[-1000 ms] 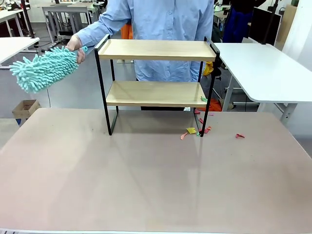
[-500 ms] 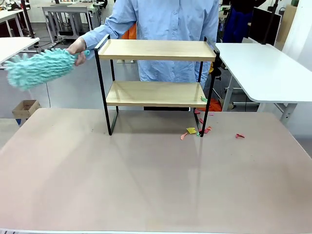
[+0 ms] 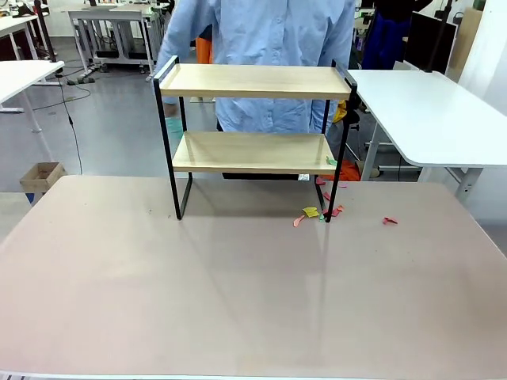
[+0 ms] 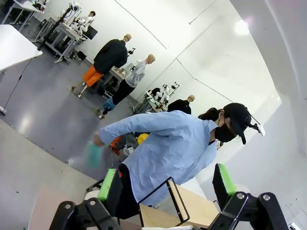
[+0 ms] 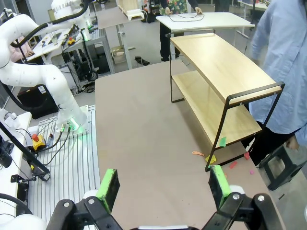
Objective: Clean the shelf.
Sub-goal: Hand the Duster back to the human.
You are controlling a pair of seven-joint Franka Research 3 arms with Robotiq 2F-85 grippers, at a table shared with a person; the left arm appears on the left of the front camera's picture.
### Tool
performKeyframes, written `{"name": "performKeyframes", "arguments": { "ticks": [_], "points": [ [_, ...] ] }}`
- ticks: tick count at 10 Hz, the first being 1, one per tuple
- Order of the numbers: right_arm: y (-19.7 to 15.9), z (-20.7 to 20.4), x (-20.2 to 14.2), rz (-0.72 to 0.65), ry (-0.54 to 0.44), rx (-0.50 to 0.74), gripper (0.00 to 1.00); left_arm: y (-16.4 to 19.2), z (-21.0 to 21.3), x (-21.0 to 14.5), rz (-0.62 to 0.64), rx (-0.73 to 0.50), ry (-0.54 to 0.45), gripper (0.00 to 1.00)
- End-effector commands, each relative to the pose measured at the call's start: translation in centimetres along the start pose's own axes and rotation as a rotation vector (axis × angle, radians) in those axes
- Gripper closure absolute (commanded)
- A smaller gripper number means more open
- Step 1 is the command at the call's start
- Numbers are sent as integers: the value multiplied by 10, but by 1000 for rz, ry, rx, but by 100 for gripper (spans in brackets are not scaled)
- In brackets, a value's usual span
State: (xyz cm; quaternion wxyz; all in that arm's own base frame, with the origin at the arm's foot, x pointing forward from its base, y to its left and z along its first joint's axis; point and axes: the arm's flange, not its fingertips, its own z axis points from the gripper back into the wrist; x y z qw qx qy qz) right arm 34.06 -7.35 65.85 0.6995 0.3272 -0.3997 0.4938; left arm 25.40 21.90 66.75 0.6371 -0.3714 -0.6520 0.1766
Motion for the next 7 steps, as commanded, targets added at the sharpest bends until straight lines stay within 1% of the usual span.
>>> {"name": "performKeyframes", "arguments": {
  "ticks": [1, 7],
  "points": [
    [-1, 1, 3, 15, -28, 0, 0, 1, 1, -3, 1, 3, -7, 0],
    [-1, 1, 3, 15, -28, 0, 0, 1, 1, -3, 1, 3, -7, 0]
  ]
}}
